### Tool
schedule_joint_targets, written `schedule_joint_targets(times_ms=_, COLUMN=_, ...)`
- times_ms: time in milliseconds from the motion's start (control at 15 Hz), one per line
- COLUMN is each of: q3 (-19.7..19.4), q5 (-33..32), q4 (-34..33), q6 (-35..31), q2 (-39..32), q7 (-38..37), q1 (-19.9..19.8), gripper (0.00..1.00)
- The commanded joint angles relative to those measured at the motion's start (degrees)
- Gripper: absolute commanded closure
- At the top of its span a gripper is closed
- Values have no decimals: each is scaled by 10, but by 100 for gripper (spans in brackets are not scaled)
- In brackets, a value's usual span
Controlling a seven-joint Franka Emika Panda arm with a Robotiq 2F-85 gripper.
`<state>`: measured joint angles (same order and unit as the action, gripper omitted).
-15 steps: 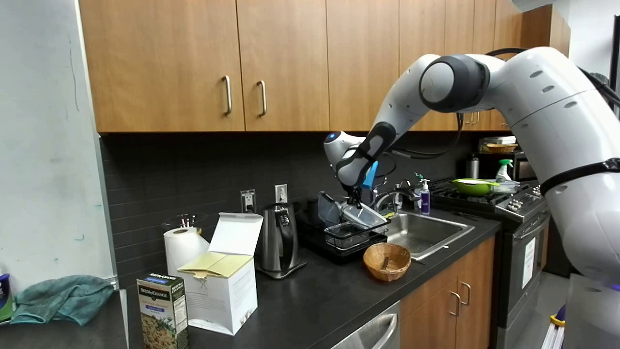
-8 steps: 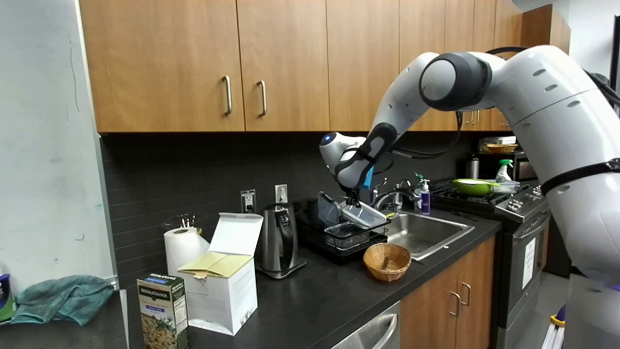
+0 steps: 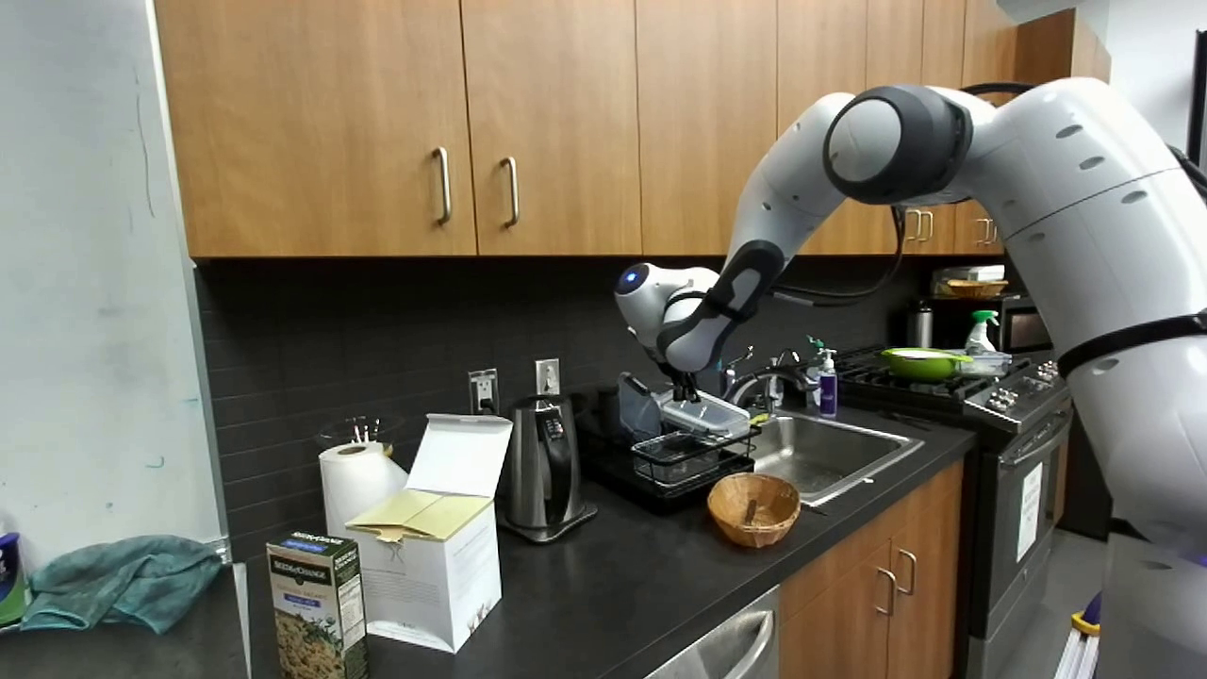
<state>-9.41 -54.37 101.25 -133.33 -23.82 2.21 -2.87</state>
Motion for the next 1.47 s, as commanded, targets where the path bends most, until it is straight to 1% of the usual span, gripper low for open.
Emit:
schedule_joint_targets(times_ms=0, q3=6, q5=-46, q4=41, q6=-14, q2=36, q7=-20, q1=3, gripper=96)
schedule_joint_targets(times_ms=400, q3=15, q5=-87, q4=80, q6=-36, q2=55, q7=-20, q1=-1, gripper=96)
schedule_joint_targets(times_ms=933, q3=27, q5=-162, q4=119, q6=-63, q2=79, q7=-53, q1=2, gripper=96)
schedule_joint_targets(times_ms=1400, q3=41, q5=-200, q4=151, q6=-77, q2=97, q7=-70, q1=1, gripper=96)
